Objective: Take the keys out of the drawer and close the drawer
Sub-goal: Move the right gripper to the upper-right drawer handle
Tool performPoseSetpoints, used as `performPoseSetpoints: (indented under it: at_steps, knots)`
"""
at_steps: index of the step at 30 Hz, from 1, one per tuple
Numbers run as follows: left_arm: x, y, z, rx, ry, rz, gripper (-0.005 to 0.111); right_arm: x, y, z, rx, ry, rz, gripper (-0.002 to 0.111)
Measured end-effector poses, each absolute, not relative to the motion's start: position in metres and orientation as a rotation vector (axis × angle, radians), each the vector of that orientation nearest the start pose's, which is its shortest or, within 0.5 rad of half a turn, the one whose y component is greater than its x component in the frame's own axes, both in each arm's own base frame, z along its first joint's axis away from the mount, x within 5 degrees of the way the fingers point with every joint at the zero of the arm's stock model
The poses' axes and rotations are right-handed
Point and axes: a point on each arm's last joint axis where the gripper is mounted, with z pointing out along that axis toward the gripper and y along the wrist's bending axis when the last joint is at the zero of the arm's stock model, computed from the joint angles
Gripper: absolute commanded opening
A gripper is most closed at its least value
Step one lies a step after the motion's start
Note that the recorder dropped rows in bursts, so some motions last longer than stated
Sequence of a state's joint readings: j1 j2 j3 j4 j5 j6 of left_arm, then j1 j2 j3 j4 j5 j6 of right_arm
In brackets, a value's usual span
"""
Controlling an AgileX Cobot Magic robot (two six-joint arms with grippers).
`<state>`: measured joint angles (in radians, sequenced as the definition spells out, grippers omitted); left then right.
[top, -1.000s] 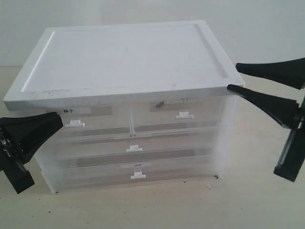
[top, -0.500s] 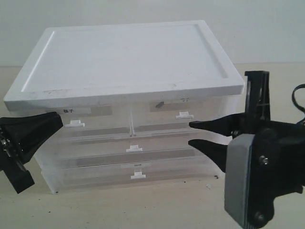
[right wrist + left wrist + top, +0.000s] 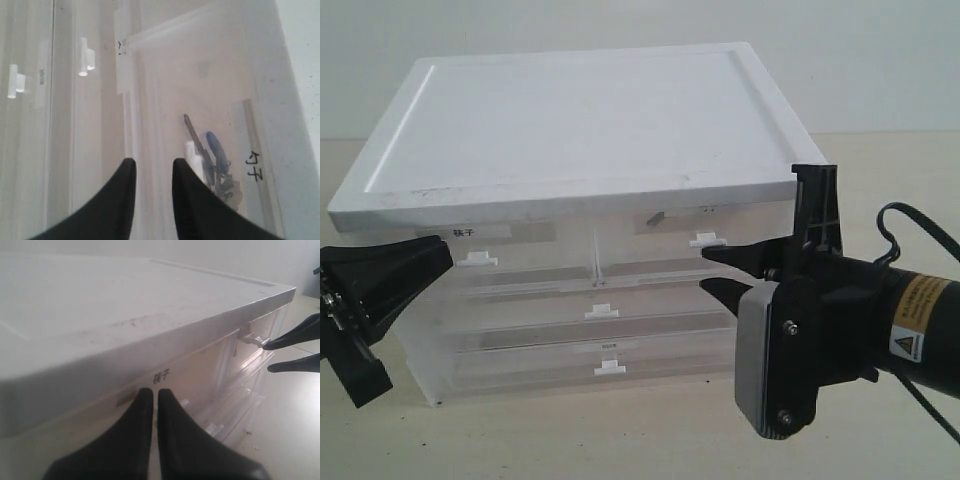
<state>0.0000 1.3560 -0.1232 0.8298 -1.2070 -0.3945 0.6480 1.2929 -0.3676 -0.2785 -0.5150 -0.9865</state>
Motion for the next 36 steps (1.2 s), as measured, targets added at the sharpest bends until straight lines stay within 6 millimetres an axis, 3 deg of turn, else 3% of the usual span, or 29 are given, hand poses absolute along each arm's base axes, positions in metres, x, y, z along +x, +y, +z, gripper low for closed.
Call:
performPoseSetpoints:
  at_steps: [6, 14, 21, 34, 36]
  knots:
    - [0.167, -0.063, 0.182, 0.56, 1.578, -0.643, 0.005, 0.174, 0.149, 0.204, -1.597, 1.052, -0.252, 0.023]
    - [0.167, -0.063, 0.182, 0.56, 1.578, -0.643, 0.005, 0.154, 0.165, 0.216, -1.586, 0.949, -0.194, 0.023]
    - [0.167, -0.063, 0.182, 0.56, 1.578, -0.643, 0.005, 0.168, 0.15, 0.216, -1.502, 1.098, -0.397, 0.023]
    - [0.167, -0.063, 0.182, 0.56, 1.578, -0.643, 0.005, 0.179, 0.153, 0.2, -1.516, 1.132, -0.476, 0.023]
    - [0.167, -0.063, 0.182, 0.56, 1.578, -0.643, 0.005, 0.18, 0.153, 0.198, -1.51, 1.129, -0.485, 0.018]
